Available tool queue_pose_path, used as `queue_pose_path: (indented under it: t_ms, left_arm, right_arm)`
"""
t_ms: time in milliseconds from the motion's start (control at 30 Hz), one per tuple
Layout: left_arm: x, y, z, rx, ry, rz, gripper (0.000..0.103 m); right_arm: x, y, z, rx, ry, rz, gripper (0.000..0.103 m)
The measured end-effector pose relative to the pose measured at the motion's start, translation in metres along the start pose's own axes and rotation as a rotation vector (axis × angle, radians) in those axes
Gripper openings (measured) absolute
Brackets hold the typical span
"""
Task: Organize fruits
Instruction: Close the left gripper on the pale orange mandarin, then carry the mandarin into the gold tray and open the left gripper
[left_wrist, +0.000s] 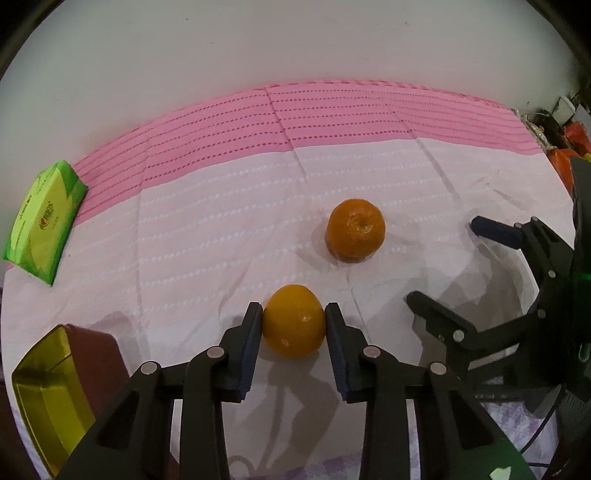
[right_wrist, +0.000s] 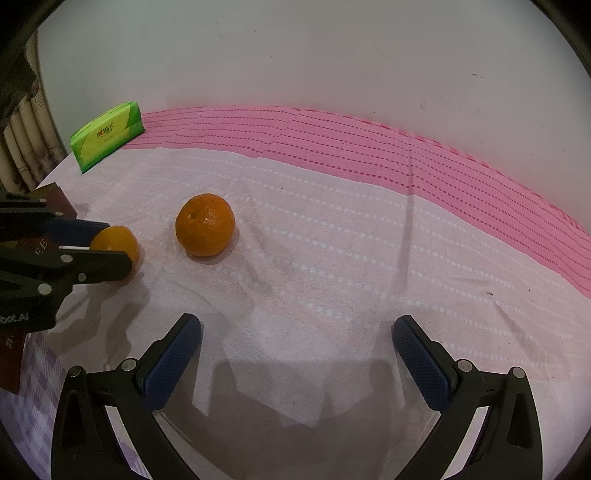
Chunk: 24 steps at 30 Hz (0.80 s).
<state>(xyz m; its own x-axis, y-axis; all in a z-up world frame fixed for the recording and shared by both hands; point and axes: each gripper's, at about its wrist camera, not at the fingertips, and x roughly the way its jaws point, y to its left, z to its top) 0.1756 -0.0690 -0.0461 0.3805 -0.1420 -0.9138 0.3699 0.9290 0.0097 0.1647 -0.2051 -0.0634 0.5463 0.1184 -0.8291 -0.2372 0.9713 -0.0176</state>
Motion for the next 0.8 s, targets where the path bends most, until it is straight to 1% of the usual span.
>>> queue_pose_path:
  t_ms: [233,400,667,800]
  left_arm:
    - [-0.011,0.007,-0.009,-0.029,-0.004,-0.007,0.031]
    - [-0.021,0.009,-0.014,-0.046,-0.004,0.006,0.031]
    - [-0.046,0.012,-0.021,-0.069,-0.04,0.004,0.031]
    - [-0.06,0.016,-0.027,-0.078,-0.058,0.014,0.031]
  right_arm:
    - [0.0,0.0,0.0,0.0,0.0,0.0,0.103]
    - [0.0,0.0,0.0,0.0,0.0,0.0,0.103]
    - [0.0,0.0,0.0,0.0,0.0,0.0,0.103]
    - [0.0,0.0,0.0,0.0,0.0,0.0,0.103]
